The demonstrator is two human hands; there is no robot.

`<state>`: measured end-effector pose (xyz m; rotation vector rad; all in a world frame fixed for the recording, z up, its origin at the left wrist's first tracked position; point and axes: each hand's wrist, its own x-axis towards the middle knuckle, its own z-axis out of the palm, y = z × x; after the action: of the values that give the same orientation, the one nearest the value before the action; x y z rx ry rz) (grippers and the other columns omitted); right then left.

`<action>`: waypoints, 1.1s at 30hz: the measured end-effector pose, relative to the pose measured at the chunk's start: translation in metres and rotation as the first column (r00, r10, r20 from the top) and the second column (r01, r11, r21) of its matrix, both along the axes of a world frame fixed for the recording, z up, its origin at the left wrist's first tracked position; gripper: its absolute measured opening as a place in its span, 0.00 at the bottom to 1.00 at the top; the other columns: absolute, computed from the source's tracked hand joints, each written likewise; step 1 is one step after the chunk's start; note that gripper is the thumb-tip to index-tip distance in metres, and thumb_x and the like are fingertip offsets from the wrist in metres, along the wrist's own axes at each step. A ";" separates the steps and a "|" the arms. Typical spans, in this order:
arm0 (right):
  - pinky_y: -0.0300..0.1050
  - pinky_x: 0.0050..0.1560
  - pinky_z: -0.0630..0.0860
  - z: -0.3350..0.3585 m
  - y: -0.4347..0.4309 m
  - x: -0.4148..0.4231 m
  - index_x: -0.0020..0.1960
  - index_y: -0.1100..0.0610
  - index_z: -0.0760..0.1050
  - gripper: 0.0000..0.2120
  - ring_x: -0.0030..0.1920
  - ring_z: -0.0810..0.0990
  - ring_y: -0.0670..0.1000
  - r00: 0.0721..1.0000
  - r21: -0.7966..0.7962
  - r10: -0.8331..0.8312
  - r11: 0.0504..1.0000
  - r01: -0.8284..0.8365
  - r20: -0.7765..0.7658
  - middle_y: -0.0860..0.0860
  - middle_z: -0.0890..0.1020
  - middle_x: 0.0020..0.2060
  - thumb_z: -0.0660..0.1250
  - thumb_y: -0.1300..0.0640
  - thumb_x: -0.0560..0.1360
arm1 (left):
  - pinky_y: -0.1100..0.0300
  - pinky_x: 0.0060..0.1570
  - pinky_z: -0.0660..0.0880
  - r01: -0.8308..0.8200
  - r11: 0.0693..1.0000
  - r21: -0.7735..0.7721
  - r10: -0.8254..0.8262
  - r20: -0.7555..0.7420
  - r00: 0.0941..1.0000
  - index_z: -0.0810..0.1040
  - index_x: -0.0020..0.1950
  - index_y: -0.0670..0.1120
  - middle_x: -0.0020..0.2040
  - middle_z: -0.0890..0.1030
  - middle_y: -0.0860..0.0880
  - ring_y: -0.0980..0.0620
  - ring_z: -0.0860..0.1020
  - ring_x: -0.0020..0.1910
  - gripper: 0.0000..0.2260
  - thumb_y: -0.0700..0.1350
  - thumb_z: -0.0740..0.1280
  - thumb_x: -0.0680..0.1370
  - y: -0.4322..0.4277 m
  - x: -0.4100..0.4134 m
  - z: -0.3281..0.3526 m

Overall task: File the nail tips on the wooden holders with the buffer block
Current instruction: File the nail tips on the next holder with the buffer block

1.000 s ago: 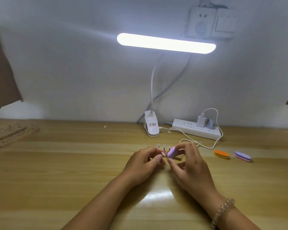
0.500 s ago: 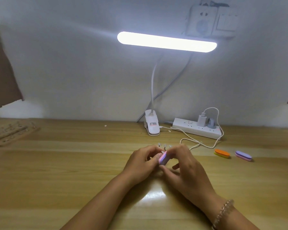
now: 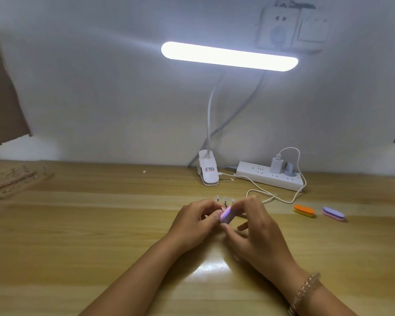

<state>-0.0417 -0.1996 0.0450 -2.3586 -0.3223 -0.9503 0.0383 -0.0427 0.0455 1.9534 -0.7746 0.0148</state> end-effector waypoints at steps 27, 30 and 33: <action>0.43 0.37 0.80 0.001 -0.001 0.001 0.49 0.54 0.73 0.14 0.47 0.79 0.42 0.999 0.043 -0.036 0.998 0.037 -0.006 0.44 0.75 0.45 0.76 0.60 0.70 | 0.57 0.45 0.76 -0.017 1.000 0.022 0.017 0.004 1.000 0.82 0.51 0.56 0.46 0.85 0.57 0.62 0.80 0.43 0.07 0.44 0.66 0.81 0.000 0.000 -0.001; 0.42 0.35 0.80 0.000 -0.001 0.001 0.48 0.54 0.73 0.14 0.48 0.79 0.44 0.999 0.059 0.042 0.997 -0.040 -0.023 0.44 0.75 0.45 0.77 0.60 0.69 | 0.59 0.41 0.75 -0.021 1.000 0.009 0.022 -0.010 1.000 0.83 0.51 0.54 0.47 0.85 0.57 0.60 0.80 0.43 0.07 0.44 0.66 0.80 0.000 0.000 -0.002; 0.42 0.35 0.80 0.005 -0.005 0.003 0.48 0.54 0.73 0.14 0.46 0.79 0.42 0.995 0.154 -0.094 0.984 0.090 0.021 0.44 0.75 0.45 0.77 0.61 0.69 | 0.62 0.37 0.71 -0.009 1.000 0.001 0.009 -0.030 1.000 0.83 0.51 0.53 0.43 0.85 0.56 0.61 0.81 0.41 0.06 0.45 0.66 0.81 0.000 -0.001 -0.002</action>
<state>-0.0388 -0.2050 0.0497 -2.2379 -0.1460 -1.0145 0.0376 -0.0427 0.0434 1.9538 -0.7468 -0.0097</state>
